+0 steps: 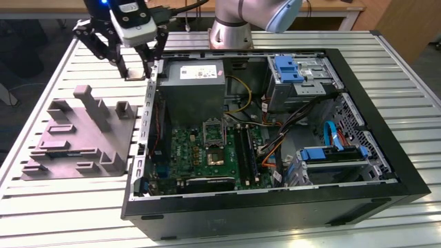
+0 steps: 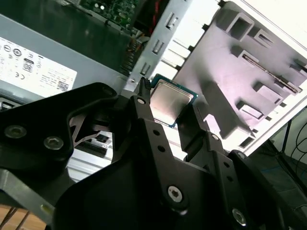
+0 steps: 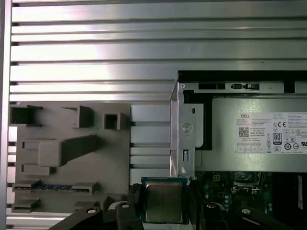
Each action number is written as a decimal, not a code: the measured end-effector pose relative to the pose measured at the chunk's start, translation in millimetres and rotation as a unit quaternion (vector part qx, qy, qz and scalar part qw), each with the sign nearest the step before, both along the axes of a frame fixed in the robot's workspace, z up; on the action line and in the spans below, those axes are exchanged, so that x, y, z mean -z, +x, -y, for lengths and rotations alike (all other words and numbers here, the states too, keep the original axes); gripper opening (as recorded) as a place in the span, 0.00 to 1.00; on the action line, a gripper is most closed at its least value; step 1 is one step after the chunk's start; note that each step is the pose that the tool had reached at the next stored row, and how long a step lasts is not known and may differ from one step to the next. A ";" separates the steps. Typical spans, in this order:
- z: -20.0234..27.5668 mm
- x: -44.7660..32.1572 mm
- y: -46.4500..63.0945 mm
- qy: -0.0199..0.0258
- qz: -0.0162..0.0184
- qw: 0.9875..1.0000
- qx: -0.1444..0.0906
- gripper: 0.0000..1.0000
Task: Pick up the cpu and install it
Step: 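Pick up the cpu and move it towards the insertion slot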
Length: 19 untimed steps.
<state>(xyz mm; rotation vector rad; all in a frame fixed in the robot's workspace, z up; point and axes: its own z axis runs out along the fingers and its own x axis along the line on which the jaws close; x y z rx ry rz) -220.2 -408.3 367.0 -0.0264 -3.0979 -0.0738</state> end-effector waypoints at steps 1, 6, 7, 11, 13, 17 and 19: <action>0.0 0.0 3.8 0.000 0.000 1.000 0.000 0.47; 0.0 0.0 26.0 0.000 0.000 1.000 0.000 0.47; 0.0 0.0 30.5 0.000 0.000 1.000 0.000 0.47; 0.0 0.0 48.9 0.000 0.000 1.000 0.000 0.47; 0.0 0.0 57.9 0.000 0.000 1.000 0.000 0.47; 0.0 0.0 76.1 0.000 0.000 1.000 0.000 0.47; 0.0 0.0 84.9 0.000 0.000 1.000 0.000 0.47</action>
